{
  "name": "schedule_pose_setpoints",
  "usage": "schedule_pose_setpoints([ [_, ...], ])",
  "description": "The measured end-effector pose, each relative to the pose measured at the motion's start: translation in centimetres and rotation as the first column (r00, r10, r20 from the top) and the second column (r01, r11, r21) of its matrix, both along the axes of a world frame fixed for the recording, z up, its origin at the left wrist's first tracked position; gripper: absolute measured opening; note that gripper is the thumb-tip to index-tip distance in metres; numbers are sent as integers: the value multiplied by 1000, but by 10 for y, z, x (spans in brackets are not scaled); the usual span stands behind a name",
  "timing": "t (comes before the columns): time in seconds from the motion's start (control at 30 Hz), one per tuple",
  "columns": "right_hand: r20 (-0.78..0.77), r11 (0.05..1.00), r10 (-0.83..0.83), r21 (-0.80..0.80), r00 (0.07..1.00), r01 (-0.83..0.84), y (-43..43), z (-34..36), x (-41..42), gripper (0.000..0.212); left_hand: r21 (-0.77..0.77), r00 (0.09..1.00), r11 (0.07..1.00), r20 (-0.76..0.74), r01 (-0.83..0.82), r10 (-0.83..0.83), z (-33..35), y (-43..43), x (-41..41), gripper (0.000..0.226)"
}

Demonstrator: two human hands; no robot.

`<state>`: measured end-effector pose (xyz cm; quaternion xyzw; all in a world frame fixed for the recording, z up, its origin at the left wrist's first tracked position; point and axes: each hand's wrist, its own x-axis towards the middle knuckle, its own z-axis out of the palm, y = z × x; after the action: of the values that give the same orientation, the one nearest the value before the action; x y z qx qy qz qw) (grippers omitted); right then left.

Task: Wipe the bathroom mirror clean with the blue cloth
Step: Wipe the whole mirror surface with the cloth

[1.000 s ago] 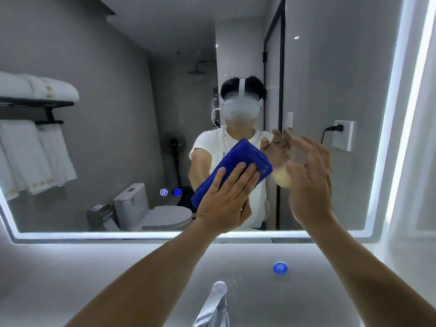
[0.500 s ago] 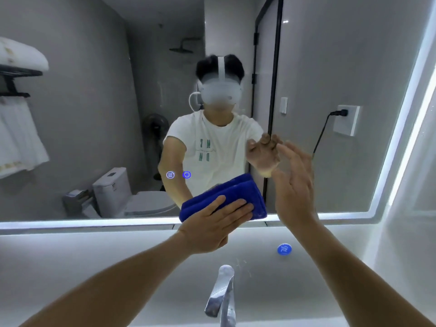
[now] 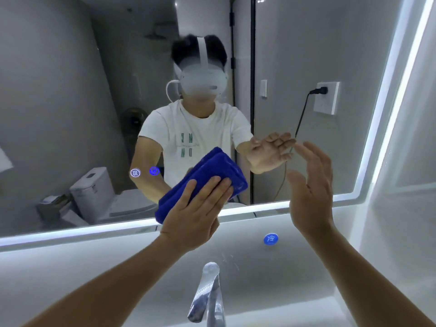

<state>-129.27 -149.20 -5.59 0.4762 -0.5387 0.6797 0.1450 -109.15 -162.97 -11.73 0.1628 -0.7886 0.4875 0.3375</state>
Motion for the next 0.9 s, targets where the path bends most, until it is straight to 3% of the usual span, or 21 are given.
schedule_pose_setpoints([
  [0.13, 16, 1000, 25, 9, 1000, -25, 4, -14, -1, 43, -41, 978, 999, 207, -27, 35, -37, 8, -27, 78],
  [0.27, -2, 999, 39, -1, 999, -39, 5, -21, 1, 47, -85, 952, 996, 305, 8, 18, -42, 1, -26, 68],
  [0.4, 11, 999, 49, 6, 999, -49, -3, -17, 24, 48, -49, 963, 998, 264, -32, 44, -24, -7, 15, 67],
  [0.53, -73, 998, 67, 20, 995, -66, -11, -12, 54, 51, -34, 980, 998, 190, -58, 63, -20, -20, 68, 65],
  [0.9, -110, 992, 117, 52, 987, -112, -32, 2, 113, 42, -85, 948, 994, 304, -74, 96, 14, -45, 157, 69],
])
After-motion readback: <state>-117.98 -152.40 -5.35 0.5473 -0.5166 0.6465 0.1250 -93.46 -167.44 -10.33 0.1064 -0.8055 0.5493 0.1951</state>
